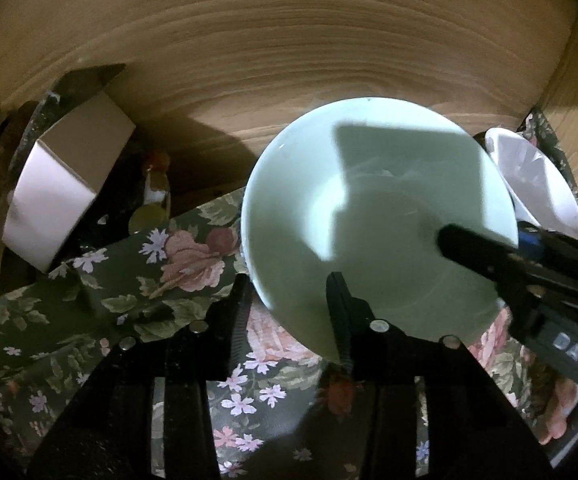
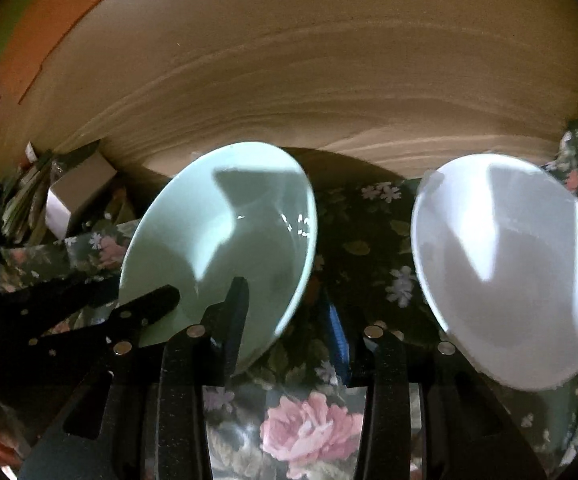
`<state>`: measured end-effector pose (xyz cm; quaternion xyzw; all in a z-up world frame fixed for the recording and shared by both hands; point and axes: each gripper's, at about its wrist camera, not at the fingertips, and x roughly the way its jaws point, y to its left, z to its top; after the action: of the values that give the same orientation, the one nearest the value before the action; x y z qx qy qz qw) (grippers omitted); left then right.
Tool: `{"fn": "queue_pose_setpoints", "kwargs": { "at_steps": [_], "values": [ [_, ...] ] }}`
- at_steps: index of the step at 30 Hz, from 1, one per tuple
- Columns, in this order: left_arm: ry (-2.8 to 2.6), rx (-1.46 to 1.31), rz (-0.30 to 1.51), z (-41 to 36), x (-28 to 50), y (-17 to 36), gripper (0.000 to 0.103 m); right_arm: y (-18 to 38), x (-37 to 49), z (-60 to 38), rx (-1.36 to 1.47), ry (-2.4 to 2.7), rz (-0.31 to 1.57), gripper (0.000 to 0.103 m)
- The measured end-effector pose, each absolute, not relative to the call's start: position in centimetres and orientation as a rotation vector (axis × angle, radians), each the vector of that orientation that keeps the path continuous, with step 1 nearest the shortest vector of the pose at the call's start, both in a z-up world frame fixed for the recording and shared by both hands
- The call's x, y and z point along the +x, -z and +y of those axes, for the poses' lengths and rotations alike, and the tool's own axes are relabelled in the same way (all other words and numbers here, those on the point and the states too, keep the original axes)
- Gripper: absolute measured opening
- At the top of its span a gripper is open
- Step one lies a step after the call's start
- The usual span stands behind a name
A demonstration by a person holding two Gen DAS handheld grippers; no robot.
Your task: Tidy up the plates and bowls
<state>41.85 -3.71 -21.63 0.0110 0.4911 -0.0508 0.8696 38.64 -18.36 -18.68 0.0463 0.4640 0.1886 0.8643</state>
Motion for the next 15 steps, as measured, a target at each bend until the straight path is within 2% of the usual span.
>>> {"fn": "queue_pose_setpoints", "kwargs": {
  "at_steps": [2,15],
  "values": [
    [0.115,0.020,1.014,-3.9,41.9,21.4,0.030,19.0,39.0,-18.3,0.111,-0.395,0.983,0.027],
    [0.123,0.025,1.045,-3.5,39.7,19.6,0.028,19.2,36.7,-18.2,0.108,-0.419,1.017,0.026]
  ]
}}
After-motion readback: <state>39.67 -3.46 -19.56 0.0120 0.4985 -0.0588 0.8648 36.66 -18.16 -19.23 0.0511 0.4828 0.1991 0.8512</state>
